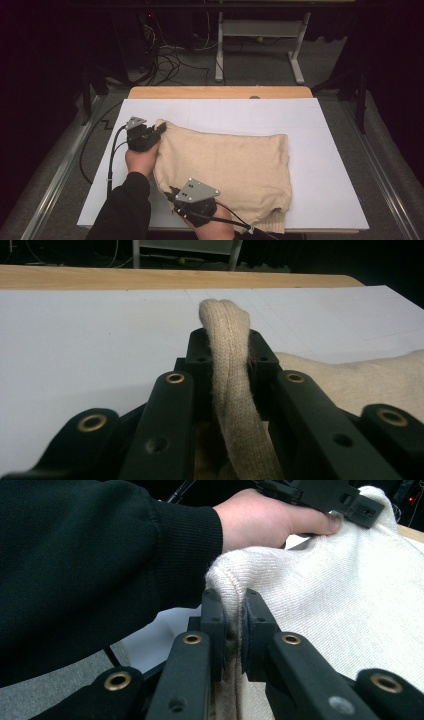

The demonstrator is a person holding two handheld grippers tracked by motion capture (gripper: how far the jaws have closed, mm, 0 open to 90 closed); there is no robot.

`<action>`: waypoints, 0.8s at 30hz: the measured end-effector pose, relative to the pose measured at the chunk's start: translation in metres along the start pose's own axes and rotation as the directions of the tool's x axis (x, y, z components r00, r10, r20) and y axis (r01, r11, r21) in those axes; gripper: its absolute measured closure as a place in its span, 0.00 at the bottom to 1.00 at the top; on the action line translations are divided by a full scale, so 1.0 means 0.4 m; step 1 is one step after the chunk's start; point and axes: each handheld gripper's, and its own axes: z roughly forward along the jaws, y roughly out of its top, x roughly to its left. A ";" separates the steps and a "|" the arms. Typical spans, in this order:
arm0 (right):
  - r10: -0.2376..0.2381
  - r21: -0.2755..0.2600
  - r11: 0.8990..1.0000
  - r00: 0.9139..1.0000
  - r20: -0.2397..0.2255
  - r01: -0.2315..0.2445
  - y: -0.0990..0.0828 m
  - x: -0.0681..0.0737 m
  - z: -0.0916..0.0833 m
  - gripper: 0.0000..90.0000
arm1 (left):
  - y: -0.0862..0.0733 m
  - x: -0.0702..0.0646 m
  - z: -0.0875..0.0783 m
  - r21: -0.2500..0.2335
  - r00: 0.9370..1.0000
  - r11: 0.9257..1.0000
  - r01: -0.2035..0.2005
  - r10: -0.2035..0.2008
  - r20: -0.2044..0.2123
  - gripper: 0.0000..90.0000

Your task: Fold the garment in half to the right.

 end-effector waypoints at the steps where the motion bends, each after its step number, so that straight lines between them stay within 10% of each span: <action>1: -0.001 -0.001 1.000 1.000 -0.002 0.001 0.001 0.002 0.003 0.93 | 0.001 0.004 -0.004 0.002 1.000 1.000 0.000 0.000 -0.001 0.85; 24: -0.046 -0.006 0.999 0.996 -0.073 0.045 0.046 0.064 0.091 0.94 | -0.007 0.109 -0.095 0.007 0.999 1.000 0.018 -0.017 -0.038 0.85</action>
